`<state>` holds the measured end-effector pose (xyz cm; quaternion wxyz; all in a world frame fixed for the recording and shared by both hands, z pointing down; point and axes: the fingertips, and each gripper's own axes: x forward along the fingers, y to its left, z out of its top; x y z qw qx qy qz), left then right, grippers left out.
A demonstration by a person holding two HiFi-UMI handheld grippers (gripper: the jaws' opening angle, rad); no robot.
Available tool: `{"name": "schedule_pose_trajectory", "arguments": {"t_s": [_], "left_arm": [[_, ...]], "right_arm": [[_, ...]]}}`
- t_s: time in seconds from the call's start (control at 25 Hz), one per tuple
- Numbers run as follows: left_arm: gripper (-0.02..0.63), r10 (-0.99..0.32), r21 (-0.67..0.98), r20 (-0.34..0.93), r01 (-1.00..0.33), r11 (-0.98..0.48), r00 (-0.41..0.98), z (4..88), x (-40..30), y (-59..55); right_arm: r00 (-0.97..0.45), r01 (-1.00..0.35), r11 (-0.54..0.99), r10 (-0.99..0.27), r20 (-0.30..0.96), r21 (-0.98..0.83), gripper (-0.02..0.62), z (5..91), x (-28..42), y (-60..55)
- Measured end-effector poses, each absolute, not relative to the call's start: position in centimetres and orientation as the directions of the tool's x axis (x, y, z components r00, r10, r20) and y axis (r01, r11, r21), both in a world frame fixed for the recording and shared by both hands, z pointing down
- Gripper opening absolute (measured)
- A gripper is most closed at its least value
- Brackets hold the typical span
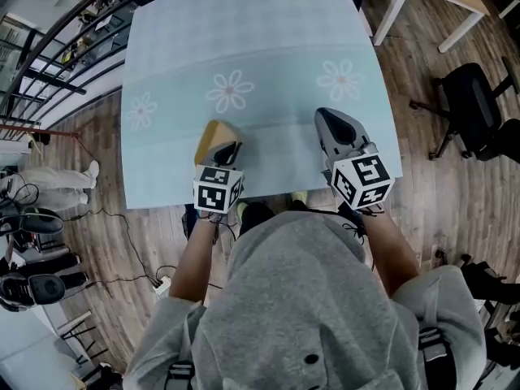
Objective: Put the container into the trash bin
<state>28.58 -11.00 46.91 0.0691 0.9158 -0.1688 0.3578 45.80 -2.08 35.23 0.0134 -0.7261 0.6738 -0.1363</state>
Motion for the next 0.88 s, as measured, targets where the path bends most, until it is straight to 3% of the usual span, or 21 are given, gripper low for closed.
{"name": "schedule_pose_trajectory", "arguments": {"t_s": [0.44, 0.88], "left_arm": [[0.031, -0.328, 0.058, 0.603, -0.450, -0.891, 0.727, 44.2, 22.5, -14.7], [0.031, -0.508, 0.082, 0.523, -0.634, -0.769, 0.684, 41.5, 11.4, -17.4]], "right_arm": [[0.022, -0.983, -0.055, -0.982, 0.187, -0.174, 0.028, 34.0, 39.6, -6.9], [-0.197, -0.974, 0.167, -0.957, 0.212, -0.154, 0.028, 33.9, 28.4, -13.6]]}}
